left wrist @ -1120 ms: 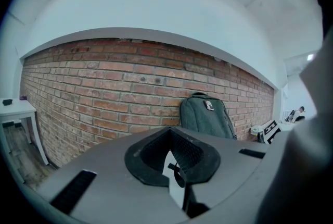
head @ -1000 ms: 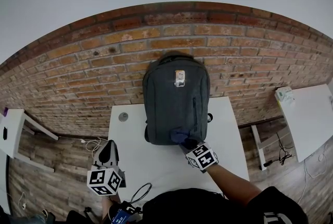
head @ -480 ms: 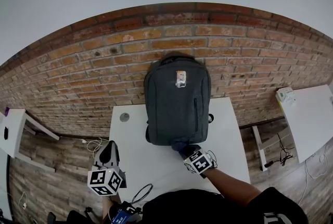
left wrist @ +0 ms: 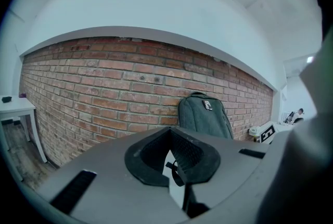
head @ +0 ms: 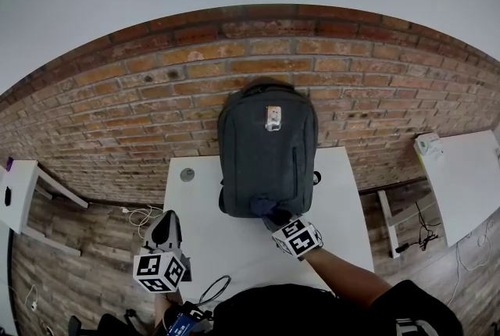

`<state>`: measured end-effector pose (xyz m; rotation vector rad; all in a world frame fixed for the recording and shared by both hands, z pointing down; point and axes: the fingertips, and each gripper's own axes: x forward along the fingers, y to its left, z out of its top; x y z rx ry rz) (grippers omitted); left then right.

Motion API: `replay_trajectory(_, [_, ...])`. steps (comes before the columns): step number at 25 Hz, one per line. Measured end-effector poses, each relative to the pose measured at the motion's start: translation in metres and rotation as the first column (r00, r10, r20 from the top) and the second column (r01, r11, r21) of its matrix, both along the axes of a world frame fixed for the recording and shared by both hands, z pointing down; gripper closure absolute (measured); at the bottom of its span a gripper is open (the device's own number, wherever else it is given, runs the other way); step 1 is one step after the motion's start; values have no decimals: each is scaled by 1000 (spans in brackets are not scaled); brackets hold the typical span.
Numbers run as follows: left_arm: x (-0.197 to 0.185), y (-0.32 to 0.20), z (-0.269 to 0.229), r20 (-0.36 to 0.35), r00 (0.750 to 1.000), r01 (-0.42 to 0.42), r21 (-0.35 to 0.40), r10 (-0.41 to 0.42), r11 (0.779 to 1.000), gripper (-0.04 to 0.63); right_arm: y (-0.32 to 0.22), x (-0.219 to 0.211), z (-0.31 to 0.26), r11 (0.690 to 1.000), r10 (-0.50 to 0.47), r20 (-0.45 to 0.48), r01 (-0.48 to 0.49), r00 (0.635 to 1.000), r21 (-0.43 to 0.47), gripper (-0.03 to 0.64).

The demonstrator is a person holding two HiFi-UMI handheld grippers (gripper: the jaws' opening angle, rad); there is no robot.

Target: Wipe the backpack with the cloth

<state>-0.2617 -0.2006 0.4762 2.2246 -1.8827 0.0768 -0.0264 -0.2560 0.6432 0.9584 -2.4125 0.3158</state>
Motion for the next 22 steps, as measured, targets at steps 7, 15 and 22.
replay_trajectory(7, [-5,3,3,-10,1000,10,-2,-10,1000,601,-42,-12,-64,991,11,64,-20,998,131,529])
replay_trajectory(15, [-16,9,8,-20,999,35,-11,-36,999,601,-101,-20,-132,973,46,120,-71,992,219,530])
replay_trajectory(22, [-19,10,6,-11,999,39,-11,-39,999,601,-143,-17,-171,956,72,122,-103,990,273,529])
